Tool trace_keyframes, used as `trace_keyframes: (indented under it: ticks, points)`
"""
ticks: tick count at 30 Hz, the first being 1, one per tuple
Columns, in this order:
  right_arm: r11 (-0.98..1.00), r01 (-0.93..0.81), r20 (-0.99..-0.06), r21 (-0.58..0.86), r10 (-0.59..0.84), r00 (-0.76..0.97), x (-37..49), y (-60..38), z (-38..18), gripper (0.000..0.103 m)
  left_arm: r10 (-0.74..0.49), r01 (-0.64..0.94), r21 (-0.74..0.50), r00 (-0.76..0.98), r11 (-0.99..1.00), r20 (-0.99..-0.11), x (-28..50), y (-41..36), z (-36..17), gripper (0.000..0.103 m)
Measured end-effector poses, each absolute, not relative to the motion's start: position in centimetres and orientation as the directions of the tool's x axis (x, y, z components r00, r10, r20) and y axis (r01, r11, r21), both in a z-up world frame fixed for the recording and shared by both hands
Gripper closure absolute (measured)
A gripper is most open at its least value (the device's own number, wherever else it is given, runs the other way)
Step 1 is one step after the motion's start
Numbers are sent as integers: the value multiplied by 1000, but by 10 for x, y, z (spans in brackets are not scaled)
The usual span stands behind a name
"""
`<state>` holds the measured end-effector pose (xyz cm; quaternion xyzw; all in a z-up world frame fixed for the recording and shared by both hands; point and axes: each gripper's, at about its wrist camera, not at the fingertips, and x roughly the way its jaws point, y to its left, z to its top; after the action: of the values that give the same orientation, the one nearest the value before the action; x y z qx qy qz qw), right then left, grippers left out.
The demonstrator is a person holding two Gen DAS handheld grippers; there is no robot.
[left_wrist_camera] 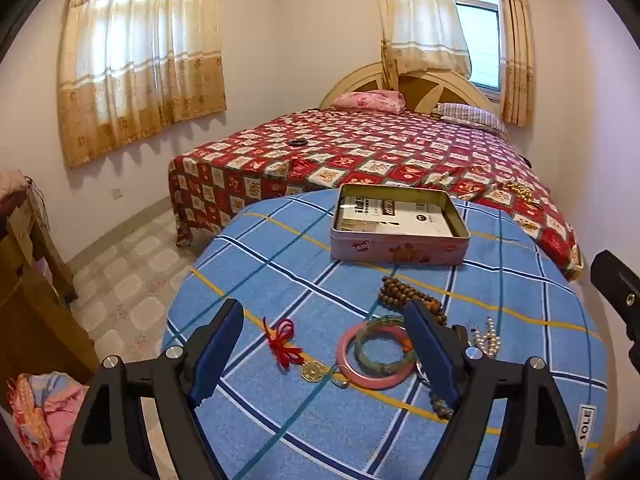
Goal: Organize jewelry
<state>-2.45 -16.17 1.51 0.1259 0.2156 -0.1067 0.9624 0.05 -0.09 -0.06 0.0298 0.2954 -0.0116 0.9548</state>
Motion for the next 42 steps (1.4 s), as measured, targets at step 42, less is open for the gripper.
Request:
trace_keyframes:
  ticks: [42]
  points:
    - [947,289,-433,140,-204,878,-26,-155,19,0,-23,58,52,855,997,-518,-15,-1,9,20]
